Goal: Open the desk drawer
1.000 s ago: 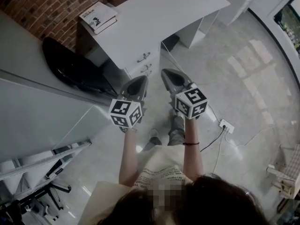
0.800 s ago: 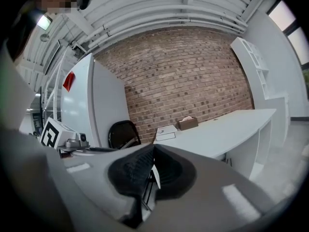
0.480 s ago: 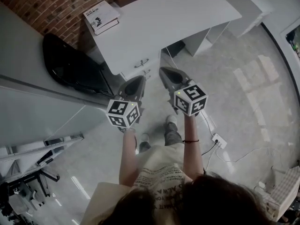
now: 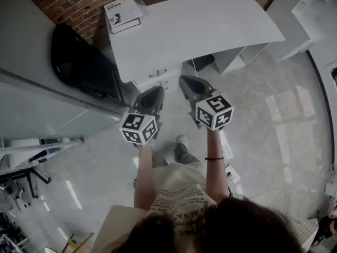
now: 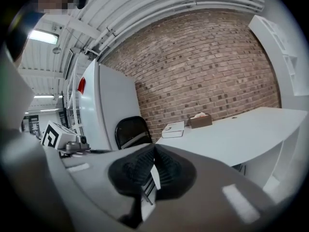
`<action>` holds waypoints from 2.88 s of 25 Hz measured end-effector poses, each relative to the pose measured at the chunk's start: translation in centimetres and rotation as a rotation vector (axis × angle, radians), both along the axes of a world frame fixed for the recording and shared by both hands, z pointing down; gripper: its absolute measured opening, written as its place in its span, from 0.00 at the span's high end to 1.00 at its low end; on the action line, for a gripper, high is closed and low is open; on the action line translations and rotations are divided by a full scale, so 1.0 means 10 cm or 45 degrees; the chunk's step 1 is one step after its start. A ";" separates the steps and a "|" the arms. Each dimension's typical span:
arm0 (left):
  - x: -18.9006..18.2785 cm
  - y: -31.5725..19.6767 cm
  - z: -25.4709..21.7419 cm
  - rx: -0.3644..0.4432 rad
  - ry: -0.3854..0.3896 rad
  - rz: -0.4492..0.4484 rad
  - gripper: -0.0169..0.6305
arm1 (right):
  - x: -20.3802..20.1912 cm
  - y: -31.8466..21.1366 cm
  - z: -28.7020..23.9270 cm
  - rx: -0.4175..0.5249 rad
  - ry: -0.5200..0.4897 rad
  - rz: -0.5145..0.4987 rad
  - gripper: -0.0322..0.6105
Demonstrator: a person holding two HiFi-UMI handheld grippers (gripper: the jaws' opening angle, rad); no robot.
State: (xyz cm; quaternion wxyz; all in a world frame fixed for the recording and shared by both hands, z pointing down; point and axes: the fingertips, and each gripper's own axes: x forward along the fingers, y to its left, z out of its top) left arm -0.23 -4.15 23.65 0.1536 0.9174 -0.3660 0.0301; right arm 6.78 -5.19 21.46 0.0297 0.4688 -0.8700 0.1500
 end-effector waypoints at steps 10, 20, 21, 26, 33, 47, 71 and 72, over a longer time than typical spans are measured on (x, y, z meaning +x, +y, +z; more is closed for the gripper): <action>-0.08 -0.04 0.26 -0.061 -0.002 -0.123 0.98 | -0.18 -0.14 0.32 -0.066 -0.009 -0.122 0.95; -0.25 -0.29 0.60 -0.152 -0.037 -0.129 0.98 | -0.47 -0.43 0.68 -0.157 -0.048 -0.130 0.95; -0.26 -0.32 0.64 -0.160 -0.035 -0.129 0.98 | -0.50 -0.48 0.72 -0.165 -0.053 -0.134 0.95; -0.21 -0.47 0.87 -0.185 -0.023 -0.131 0.98 | -0.50 -0.65 0.97 -0.187 -0.048 -0.144 0.95; -0.20 -0.67 1.39 -0.245 0.019 -0.203 0.98 | -0.55 -0.91 1.49 -0.198 -0.077 -0.179 0.95; 0.00 -1.06 2.26 -0.303 0.027 -0.412 0.98 | -0.26 -1.30 2.47 -0.312 -0.215 -0.229 0.95; -0.11 -1.47 3.19 -0.347 -0.015 -0.458 0.98 | -0.34 -1.85 3.62 -0.567 -0.580 -0.150 0.95; -0.11 -1.49 3.21 -0.349 -0.014 -0.459 0.98 | -0.35 -1.87 3.65 -0.581 -0.598 -0.143 0.95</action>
